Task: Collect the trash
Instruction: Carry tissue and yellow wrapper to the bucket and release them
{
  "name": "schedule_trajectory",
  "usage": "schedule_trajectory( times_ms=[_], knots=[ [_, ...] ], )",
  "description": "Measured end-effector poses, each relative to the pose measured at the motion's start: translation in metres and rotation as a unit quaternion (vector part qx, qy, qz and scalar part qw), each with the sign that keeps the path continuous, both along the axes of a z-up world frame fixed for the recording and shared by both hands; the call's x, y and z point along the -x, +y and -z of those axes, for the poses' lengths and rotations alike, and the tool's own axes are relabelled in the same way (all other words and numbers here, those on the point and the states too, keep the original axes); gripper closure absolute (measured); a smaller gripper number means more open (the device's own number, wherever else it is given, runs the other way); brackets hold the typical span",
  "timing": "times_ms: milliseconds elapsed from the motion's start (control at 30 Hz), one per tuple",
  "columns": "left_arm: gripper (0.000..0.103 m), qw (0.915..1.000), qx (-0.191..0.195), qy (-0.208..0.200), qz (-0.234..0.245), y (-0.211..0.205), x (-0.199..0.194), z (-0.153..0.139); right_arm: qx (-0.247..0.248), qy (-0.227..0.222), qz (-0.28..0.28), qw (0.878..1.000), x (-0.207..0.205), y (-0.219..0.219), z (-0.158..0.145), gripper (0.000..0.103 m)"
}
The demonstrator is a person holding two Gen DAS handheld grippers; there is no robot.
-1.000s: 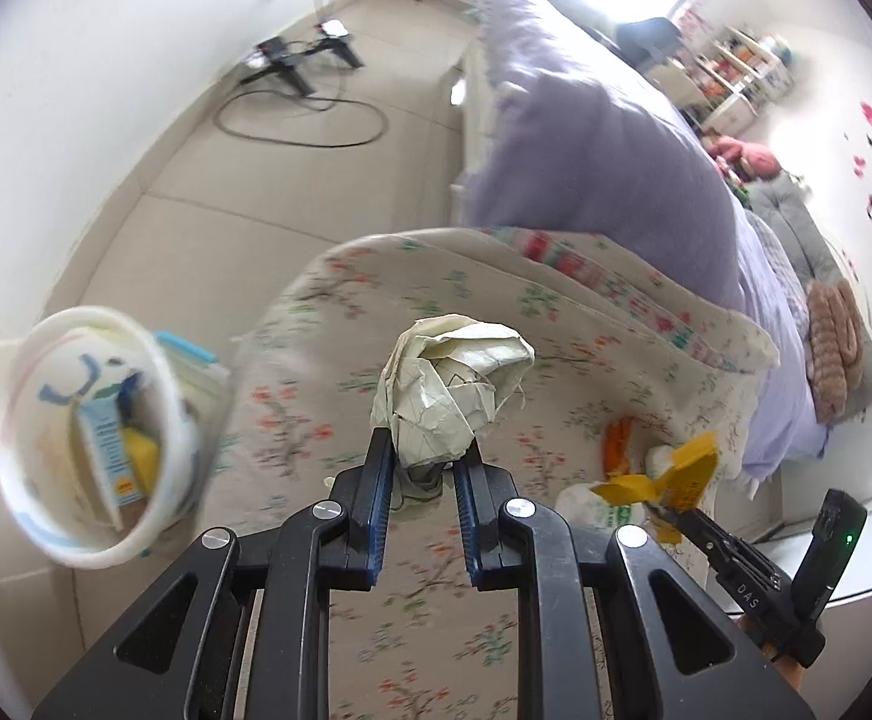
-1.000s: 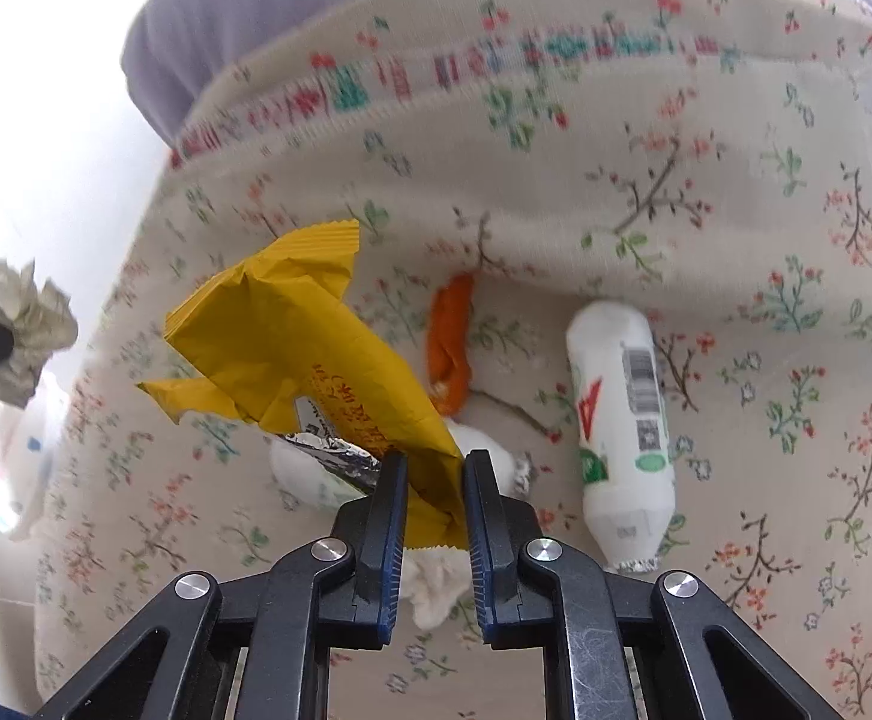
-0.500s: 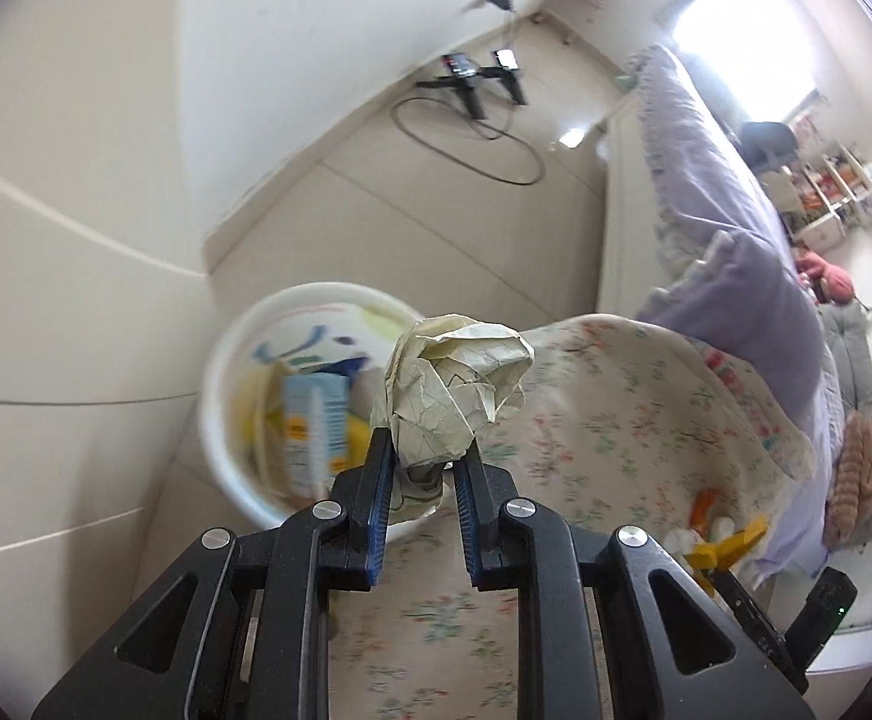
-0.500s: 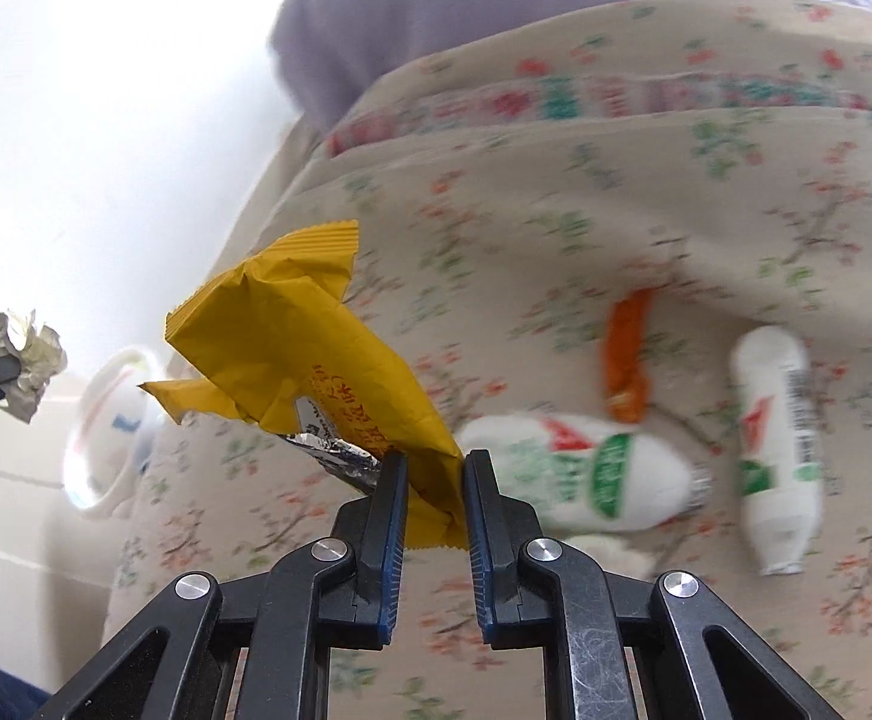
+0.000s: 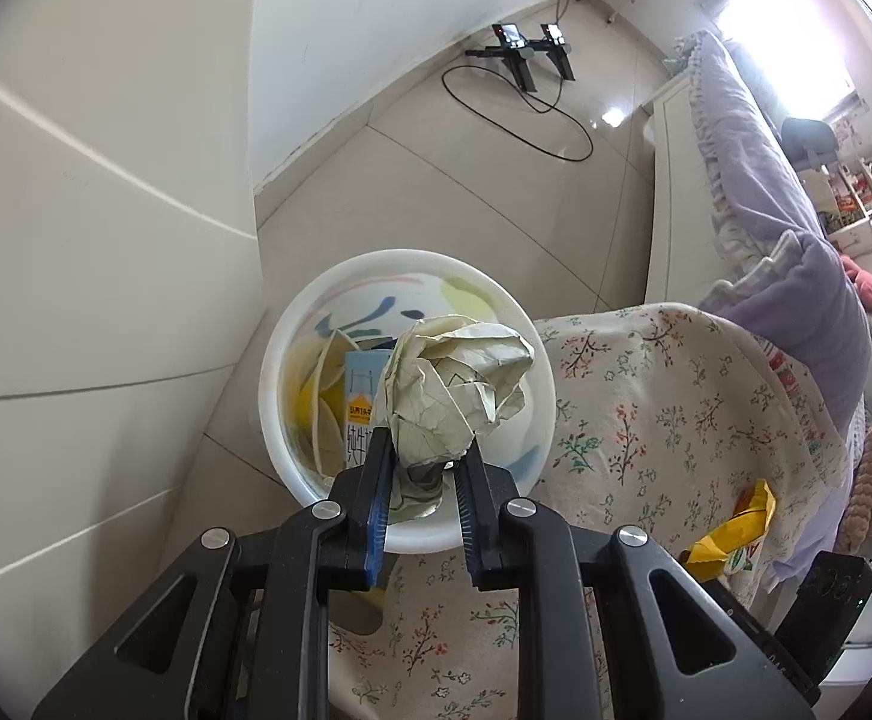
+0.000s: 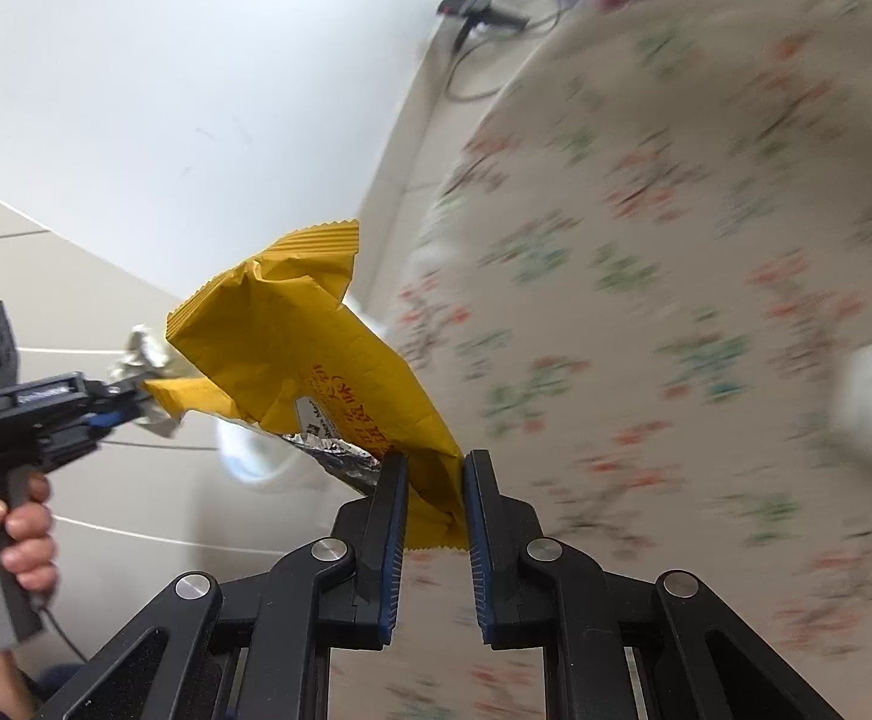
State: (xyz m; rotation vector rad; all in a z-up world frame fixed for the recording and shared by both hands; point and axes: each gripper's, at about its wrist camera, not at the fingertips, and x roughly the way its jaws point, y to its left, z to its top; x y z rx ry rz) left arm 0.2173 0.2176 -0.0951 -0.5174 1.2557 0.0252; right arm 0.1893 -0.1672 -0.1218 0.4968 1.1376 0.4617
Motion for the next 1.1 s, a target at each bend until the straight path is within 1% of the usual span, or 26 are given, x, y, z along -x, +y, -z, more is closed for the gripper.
schedule_trajectory(
  times_ms=[33, 133, 200, 233, 300, 367, 433, 567, 667, 700, 733, 767, 800, 867, 967, 1100],
  knots=[
    [0.080, 1.0000, 0.004, 0.001, -0.004, 0.002, -0.002, 0.001, -0.012, 0.007, -0.001, 1.000, -0.002, 0.009, 0.004, 0.086],
    [0.073, 0.9996, 0.017, 0.017, -0.018, 0.007, -0.011, 0.012, -0.040, 0.022, 0.000, 0.999, -0.010, 0.032, 0.012, 0.086],
    [0.060, 0.9990, 0.027, 0.031, -0.019, 0.010, -0.017, 0.019, -0.046, 0.022, -0.001, 0.999, -0.016, 0.048, 0.013, 0.086],
    [0.058, 0.9988, 0.027, 0.033, -0.023, 0.013, -0.019, 0.021, -0.052, 0.024, 0.000, 0.998, -0.020, 0.057, 0.015, 0.086],
    [0.058, 0.9987, 0.027, 0.031, -0.031, 0.018, -0.019, 0.019, -0.062, 0.028, 0.004, 0.998, -0.028, 0.072, 0.017, 0.086],
    [0.058, 0.9984, 0.039, 0.024, -0.035, 0.021, -0.016, 0.013, -0.061, 0.029, 0.006, 0.998, -0.038, 0.092, 0.020, 0.086],
    [0.058, 0.9980, 0.050, 0.017, -0.034, 0.023, -0.013, 0.007, -0.047, 0.029, 0.004, 0.998, -0.047, 0.111, 0.022, 0.086],
    [0.057, 0.9986, 0.036, -0.001, -0.040, 0.029, -0.008, -0.008, -0.023, 0.030, 0.003, 0.999, -0.063, 0.140, 0.028, 0.086],
    [0.057, 0.9982, 0.042, -0.003, -0.042, 0.031, -0.008, -0.011, -0.002, 0.030, -0.001, 1.000, -0.072, 0.155, 0.034, 0.085],
    [0.057, 0.9981, 0.047, -0.004, -0.041, 0.031, -0.007, -0.011, 0.011, 0.030, -0.006, 0.999, -0.074, 0.161, 0.035, 0.081],
    [0.057, 0.9980, 0.048, -0.005, -0.040, 0.031, -0.007, -0.011, 0.021, 0.029, -0.009, 0.999, -0.074, 0.169, 0.036, 0.080],
    [0.057, 0.9981, 0.049, -0.005, -0.037, 0.029, -0.007, -0.012, 0.035, 0.028, -0.012, 0.999, -0.077, 0.172, 0.038, 0.076],
    [0.057, 0.9982, 0.049, -0.007, -0.033, 0.028, -0.006, -0.014, 0.050, 0.028, -0.013, 0.998, -0.078, 0.175, 0.040, 0.061],
    [0.057, 0.9985, 0.047, -0.011, -0.025, 0.023, -0.006, -0.017, 0.062, 0.034, -0.011, 0.997, -0.073, 0.179, 0.043, 0.050],
    [0.057, 0.9988, 0.046, -0.014, -0.010, 0.015, -0.005, -0.021, 0.053, 0.033, -0.016, 0.998, -0.066, 0.176, 0.041, 0.050],
    [0.057, 0.9988, 0.044, -0.019, 0.001, 0.005, -0.004, -0.025, 0.070, 0.019, -0.026, 0.997, -0.056, 0.161, 0.029, 0.050]
  ],
)
